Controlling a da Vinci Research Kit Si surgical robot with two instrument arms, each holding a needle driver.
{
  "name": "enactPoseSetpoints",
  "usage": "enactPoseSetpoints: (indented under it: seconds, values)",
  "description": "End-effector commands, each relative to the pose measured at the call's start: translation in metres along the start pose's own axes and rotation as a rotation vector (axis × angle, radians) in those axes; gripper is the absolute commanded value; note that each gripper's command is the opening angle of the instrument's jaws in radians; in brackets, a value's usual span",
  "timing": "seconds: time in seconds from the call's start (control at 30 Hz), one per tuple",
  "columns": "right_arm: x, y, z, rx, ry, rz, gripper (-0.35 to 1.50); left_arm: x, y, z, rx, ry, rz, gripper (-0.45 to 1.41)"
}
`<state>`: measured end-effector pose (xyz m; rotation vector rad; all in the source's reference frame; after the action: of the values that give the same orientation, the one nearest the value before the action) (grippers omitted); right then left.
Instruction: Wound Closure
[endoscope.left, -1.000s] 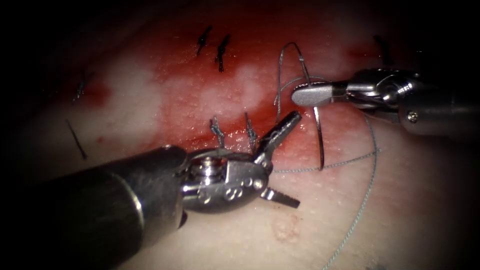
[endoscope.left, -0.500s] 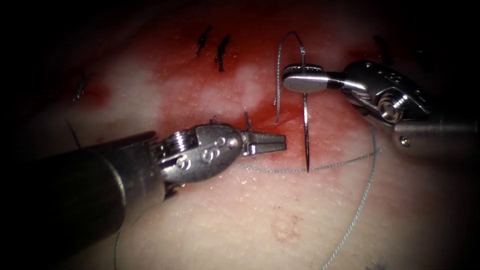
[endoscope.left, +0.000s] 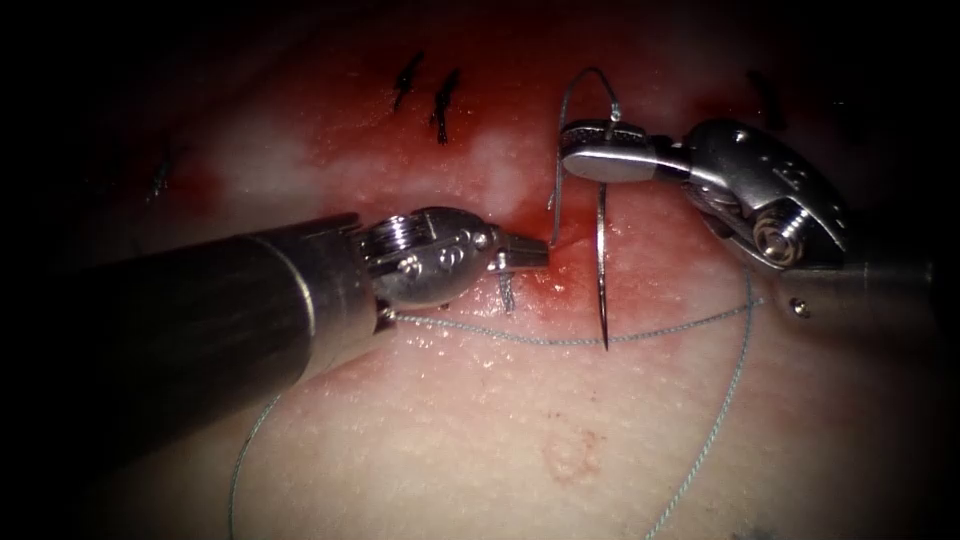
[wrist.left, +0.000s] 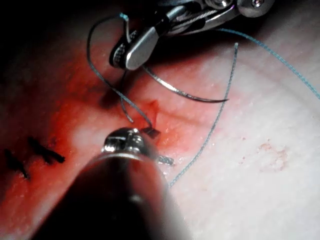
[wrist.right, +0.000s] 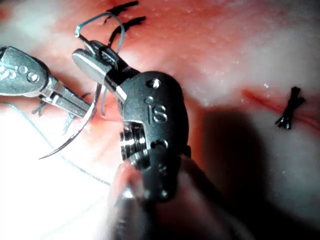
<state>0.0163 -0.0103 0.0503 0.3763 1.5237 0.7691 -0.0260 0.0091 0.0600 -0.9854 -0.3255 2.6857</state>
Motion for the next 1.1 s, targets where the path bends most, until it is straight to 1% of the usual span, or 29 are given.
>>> enactPoseSetpoints:
  seconds: [0.03,0.07,0.1,0.13,0.17,0.2,0.27,0.3,0.43,0.57,0.7,0.73,0.8,0.83,0.87,1.03,1.1]
  values:
    - [-0.0008,0.0,0.0006,0.007,0.004,-0.023,-0.35,-0.0001,-0.0004,0.001,-0.002,-0.01,-0.003,-0.45]
    - [-0.0008,-0.0001,0.0007,0.025,0.018,-0.101,-0.35,-0.0005,-0.0006,0.0014,-0.008,-0.031,-0.01,-0.45]
    - [-0.0008,-0.0001,0.0007,0.025,0.018,-0.101,-0.35,-0.0005,-0.0006,0.0014,-0.008,-0.031,-0.01,-0.45]
    - [-0.0008,-0.0002,0.0008,0.045,0.05,-0.183,-0.35,-0.0008,-0.0008,0.0017,-0.006,-0.037,-0.013,-0.45]
    - [-0.0008,-0.0002,0.0008,0.045,0.05,-0.183,-0.35,-0.0008,-0.0008,0.0017,-0.006,-0.037,-0.013,-0.45]
    - [-0.0009,-0.0002,0.0011,0.065,0.093,-0.258,-0.35,-0.0012,-0.0009,0.0021,-0.01,-0.055,-0.024,-0.45]
    - [-0.001,-0.0002,0.0013,0.073,0.102,-0.28,-0.35,-0.0014,-0.0009,0.0024,-0.013,-0.066,-0.021,-0.45]
    - [-0.0011,-0.0002,0.0017,0.1,0.116,-0.312,-0.35,-0.0019,-0.0007,0.0029,-0.022,-0.097,-0.029,-0.45]
    - [-0.0012,-0.0002,0.002,0.097,0.124,-0.324,-0.35,-0.0022,-0.0005,0.0032,-0.034,-0.105,-0.038,-0.45]
    - [-0.0012,0.0001,0.0022,0.066,0.128,-0.328,-0.35,-0.0024,-0.0005,0.0035,-0.055,-0.125,-0.046,-0.45]
    - [-0.0014,0.0005,0.0023,0.044,0.107,-0.372,-0.35,-0.0025,-0.0006,0.0038,-0.077,-0.175,-0.047,-0.45]
    - [-0.0015,0.0008,0.0024,0.025,0.098,-0.398,-0.35,-0.0025,-0.0006,0.0041,-0.097,-0.194,-0.045,-0.45]
    - [-0.0016,0.0009,0.0024,0.017,0.095,-0.409,-0.35,-0.0026,-0.0005,0.0042,-0.111,-0.199,-0.046,-0.45]
    - [-0.0015,0.0011,0.0024,0.005,0.094,-0.421,-0.35,-0.0026,-0.0003,0.0046,-0.136,-0.211,-0.045,-0.45]
    - [-0.0015,0.0011,0.0024,0.005,0.094,-0.421,-0.35,-0.0026,-0.0003,0.0046,-0.136,-0.211,-0.045,-0.45]
    - [-0.0014,0.0016,0.0026,-0.029,0.088,-0.476,-0.35,-0.0031,0.0007,0.0056,-0.228,-0.229,-0.057,-0.45]
    - [-0.0015,0.0018,0.0027,-0.04,0.087,-0.496,-0.35,-0.0032,0.001,0.0059,-0.249,-0.227,-0.064,-0.45]
